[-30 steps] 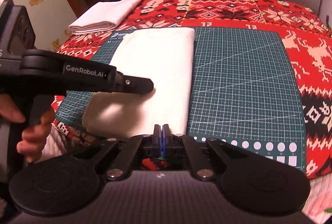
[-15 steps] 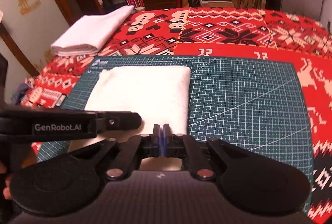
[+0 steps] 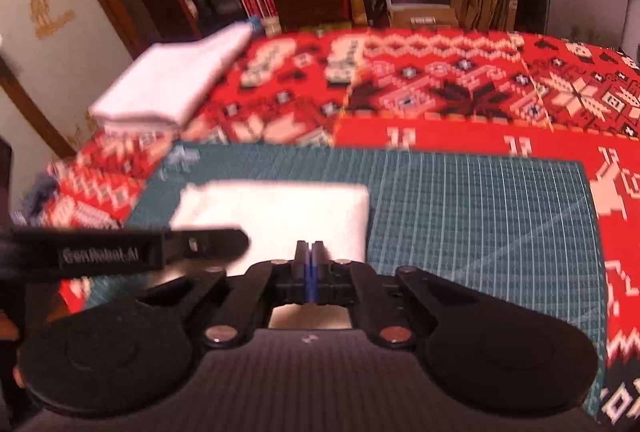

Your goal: Fold clothes

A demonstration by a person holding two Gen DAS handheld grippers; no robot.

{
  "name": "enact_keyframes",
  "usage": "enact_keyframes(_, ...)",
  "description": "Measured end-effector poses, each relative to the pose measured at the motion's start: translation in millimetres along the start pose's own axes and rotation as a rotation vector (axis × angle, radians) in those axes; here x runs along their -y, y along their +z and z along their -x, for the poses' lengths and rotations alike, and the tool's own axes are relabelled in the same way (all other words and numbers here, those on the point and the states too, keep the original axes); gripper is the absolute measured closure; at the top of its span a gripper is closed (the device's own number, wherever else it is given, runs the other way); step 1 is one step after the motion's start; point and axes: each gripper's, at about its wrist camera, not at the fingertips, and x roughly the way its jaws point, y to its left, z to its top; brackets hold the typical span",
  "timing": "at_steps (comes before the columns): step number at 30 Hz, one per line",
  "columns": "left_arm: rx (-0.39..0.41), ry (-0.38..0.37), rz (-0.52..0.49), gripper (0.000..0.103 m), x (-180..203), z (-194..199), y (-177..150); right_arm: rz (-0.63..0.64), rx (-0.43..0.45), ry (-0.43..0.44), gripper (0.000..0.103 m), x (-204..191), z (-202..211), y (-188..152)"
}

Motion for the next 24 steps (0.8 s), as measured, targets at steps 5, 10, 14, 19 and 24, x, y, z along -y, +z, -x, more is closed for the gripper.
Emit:
enact_keyframes(5,0.0,0.002,0.011,0.101,-7.1,-3.7,8.1,-0.013,-0.02,-0.009,0.103,8.3,-17.5,4.1)
enact_keyframes(10,0.028,0.084,-0.026,0.101,-9.5,-1.9,19.5,-0.03,-0.002,-0.027,0.103,17.7,-20.3,13.1)
enact_keyframes(14,0.016,0.085,-0.012,0.101,-19.3,-5.8,26.0,-0.069,0.021,-0.059,0.098,34.4,-18.6,18.9)
enact_keyframes(19,0.055,0.063,0.014,0.098,-14.0,8.8,26.3,-0.17,0.017,0.003,0.094,63.7,-8.9,14.8)
enact_keyframes(24,0.024,-0.019,-0.01,0.098,7.2,6.9,19.5,-0.116,-0.018,-0.018,0.097,65.1,-21.2,9.9)
